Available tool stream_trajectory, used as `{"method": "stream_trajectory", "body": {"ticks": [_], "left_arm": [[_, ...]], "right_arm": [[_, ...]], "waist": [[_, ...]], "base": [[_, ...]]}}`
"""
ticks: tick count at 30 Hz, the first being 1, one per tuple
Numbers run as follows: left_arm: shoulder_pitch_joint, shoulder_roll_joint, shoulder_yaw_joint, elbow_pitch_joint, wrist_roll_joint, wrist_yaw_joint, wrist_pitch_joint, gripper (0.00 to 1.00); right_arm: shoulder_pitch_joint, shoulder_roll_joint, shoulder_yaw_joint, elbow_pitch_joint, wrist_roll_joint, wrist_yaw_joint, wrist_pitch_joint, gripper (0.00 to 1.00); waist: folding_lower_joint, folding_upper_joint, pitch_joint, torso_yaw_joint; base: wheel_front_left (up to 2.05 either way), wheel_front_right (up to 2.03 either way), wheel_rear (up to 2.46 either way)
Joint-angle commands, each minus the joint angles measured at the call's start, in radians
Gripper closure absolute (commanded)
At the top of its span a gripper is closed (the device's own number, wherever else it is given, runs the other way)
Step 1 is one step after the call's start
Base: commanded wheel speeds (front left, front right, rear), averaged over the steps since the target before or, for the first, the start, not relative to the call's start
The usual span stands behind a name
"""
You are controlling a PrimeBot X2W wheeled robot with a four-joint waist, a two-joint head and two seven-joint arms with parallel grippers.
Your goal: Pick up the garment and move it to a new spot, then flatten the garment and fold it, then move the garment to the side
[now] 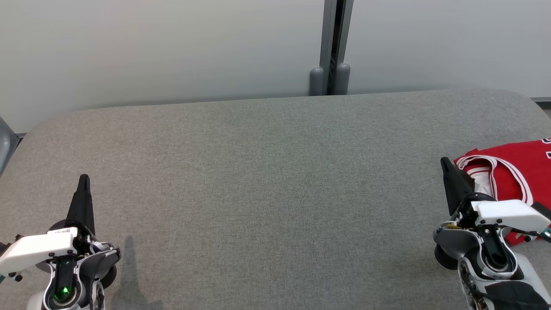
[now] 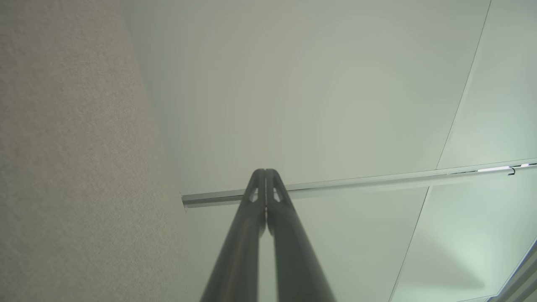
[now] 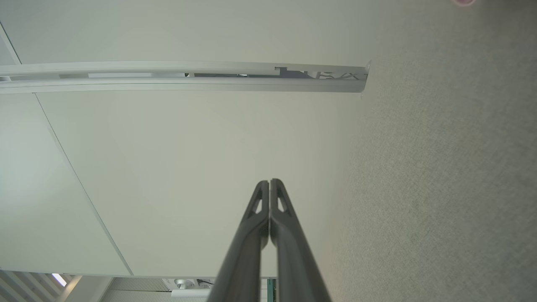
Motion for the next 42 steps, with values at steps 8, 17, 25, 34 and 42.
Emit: {"method": "stream_trajectory", "body": {"ticks": [8, 17, 25, 34, 42], "left_arm": [[-0.017, 0.002, 0.005, 0.000, -0.002, -0.004, 0.003, 1.00], [-0.017, 0.002, 0.006, -0.001, -0.001, -0.004, 0.004, 1.00], [-0.017, 0.002, 0.006, -0.001, 0.000, -0.004, 0.004, 1.00], [-0.017, 0.001, 0.007, -0.001, 0.001, -0.004, 0.004, 1.00], [-0.017, 0.001, 0.007, -0.001, 0.002, -0.004, 0.005, 1.00]], "right_arm": [[-0.006, -0.008, -0.001, 0.002, 0.001, 0.000, 0.005, 1.00], [-0.006, -0.008, -0.001, 0.002, 0.001, 0.000, 0.005, 1.00], [-0.006, -0.008, -0.001, 0.002, 0.001, 0.000, 0.005, 1.00], [-0.006, -0.008, -0.001, 0.002, 0.001, 0.000, 0.005, 1.00], [-0.006, -0.008, -0.001, 0.002, 0.001, 0.000, 0.005, 1.00]], "waist": [[0.0000, 0.0000, 0.000, 0.000], [0.0000, 0.0000, 0.000, 0.000], [0.0000, 0.0000, 0.000, 0.000], [0.0000, 0.0000, 0.000, 0.000], [0.0000, 0.0000, 0.000, 0.000]], "base": [[0.00, 0.00, 0.00], [0.00, 0.00, 0.00], [0.00, 0.00, 0.00], [0.00, 0.00, 0.00], [0.00, 0.00, 0.00]]}}
